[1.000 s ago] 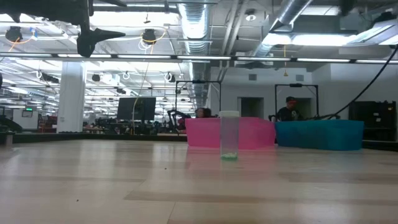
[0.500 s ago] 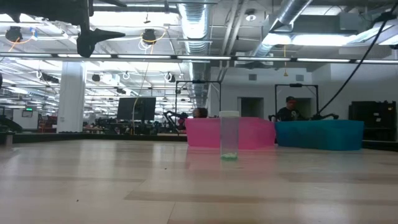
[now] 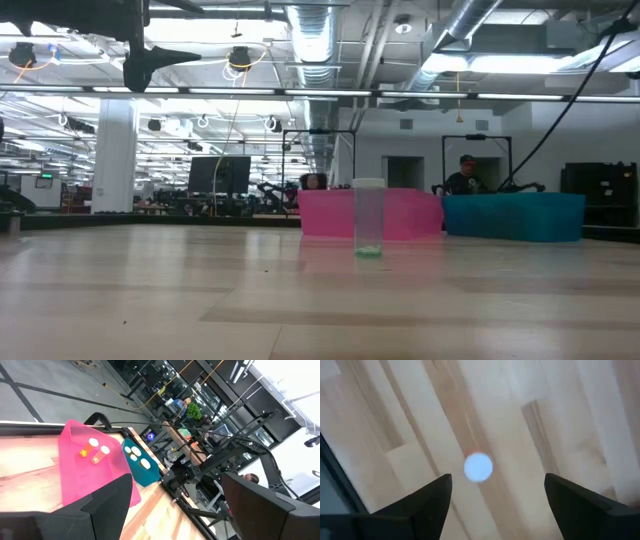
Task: Pick and place medicine bottles into bin by pill shape (circle, oval)
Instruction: Put the pink tablet bottle into the red bin
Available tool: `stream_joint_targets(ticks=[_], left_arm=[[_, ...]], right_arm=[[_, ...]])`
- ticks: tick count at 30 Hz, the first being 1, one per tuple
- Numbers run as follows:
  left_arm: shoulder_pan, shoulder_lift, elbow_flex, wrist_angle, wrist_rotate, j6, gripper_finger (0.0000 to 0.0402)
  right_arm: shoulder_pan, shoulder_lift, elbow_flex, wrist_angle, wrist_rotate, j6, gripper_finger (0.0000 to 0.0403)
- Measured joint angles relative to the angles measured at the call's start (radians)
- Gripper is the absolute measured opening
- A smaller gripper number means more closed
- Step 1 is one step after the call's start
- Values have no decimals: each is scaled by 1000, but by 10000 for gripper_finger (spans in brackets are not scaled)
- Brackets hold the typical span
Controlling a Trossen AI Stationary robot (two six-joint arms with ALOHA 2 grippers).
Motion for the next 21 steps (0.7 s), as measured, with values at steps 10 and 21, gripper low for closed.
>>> stream_joint_targets(ticks=[10, 21], left_arm=[[0, 0, 0, -1, 0, 4, 300], [0, 0, 0, 0, 0, 12, 300]], right_arm=[[6, -1, -122, 149, 9, -69, 324], [6, -1, -136, 181, 9, -137, 322]])
